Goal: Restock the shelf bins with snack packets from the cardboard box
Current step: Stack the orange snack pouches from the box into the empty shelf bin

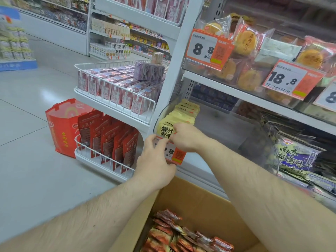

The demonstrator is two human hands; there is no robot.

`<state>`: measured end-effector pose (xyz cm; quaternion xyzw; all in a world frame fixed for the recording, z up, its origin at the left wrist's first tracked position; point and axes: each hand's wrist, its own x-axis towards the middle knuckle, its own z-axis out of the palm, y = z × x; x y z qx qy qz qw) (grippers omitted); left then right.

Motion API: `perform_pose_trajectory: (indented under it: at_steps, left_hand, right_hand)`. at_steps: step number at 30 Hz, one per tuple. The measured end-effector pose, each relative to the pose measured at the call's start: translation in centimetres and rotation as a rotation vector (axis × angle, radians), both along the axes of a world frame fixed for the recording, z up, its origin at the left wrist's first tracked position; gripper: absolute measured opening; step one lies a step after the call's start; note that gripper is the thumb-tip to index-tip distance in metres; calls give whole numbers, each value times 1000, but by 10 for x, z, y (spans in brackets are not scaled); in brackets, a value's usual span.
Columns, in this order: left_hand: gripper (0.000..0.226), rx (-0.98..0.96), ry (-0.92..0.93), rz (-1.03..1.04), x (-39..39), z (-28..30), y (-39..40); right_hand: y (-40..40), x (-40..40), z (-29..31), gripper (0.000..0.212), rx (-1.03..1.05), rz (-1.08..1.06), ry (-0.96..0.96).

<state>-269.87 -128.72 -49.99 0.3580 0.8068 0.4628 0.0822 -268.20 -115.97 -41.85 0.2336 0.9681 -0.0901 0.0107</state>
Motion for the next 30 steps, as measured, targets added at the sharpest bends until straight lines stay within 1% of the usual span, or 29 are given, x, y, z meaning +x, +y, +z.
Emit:
perform_pose_trajectory:
  at_steps: [1, 3, 5, 6, 7, 8, 10, 11, 12, 13, 14, 15, 16, 19, 21, 23, 27, 28, 30]
  left_hand:
    - [68, 7, -21, -2, -1, 2, 0]
    - [65, 31, -61, 18, -4, 5, 1]
    - [62, 68, -85, 102, -12, 10, 2]
    - [62, 97, -117, 148, -16, 14, 3]
    - [63, 128, -163, 181, -20, 18, 4]
    - [66, 159, -218, 205, -23, 22, 5]
    - [74, 185, -360, 229, -28, 27, 8]
    - [78, 198, -456, 216, -30, 29, 12]
    - [81, 218, -562, 188, -31, 31, 16]
    - [82, 235, -674, 160, -29, 35, 20]
    - [82, 252, -749, 150, -27, 37, 24]
    - [82, 267, -782, 165, -27, 36, 29]
    - [79, 286, -784, 177, -25, 38, 32]
    - [55, 335, -753, 177, -18, 50, 34]
    - [47, 335, -731, 189, -14, 52, 30]
    - [46, 296, -697, 230, -6, 50, 25]
    - [65, 230, -671, 280, 3, 44, 16]
    - [63, 216, -671, 274, 1, 44, 14]
    - [48, 210, -670, 239, -5, 45, 10]
  right_hand:
    - [-1, -1, 0, 16, -22, -7, -17]
    - [0, 1, 3, 23, -167, -30, -19]
    - [4, 12, 9, 42, -361, -60, 60]
    - [5, 22, 13, 53, -416, -73, 119]
    - [5, 36, 14, 62, -407, -80, 159]
    - [5, 51, 14, 67, -321, -89, 148]
    - [5, 83, 1, 73, -24, -117, -26]
    - [6, 96, -7, 67, 97, -141, -130]
    - [10, 104, -16, 53, 181, -167, -182]
    - [14, 107, -23, 37, 228, -186, -167]
    - [18, 108, -27, 22, 240, -204, -121]
    - [22, 107, -28, 12, 234, -221, -86]
    - [24, 106, -26, 7, 221, -229, -55]
    - [28, 109, -17, 10, 205, -238, 20]
    - [29, 118, -11, 11, 202, -224, 31]
    - [26, 129, -7, 10, 201, -187, 14]
    - [17, 139, -17, 10, 194, -124, -43]
    - [17, 139, -20, 11, 172, -118, -62]
    - [23, 136, -19, 7, 62, -105, -60]
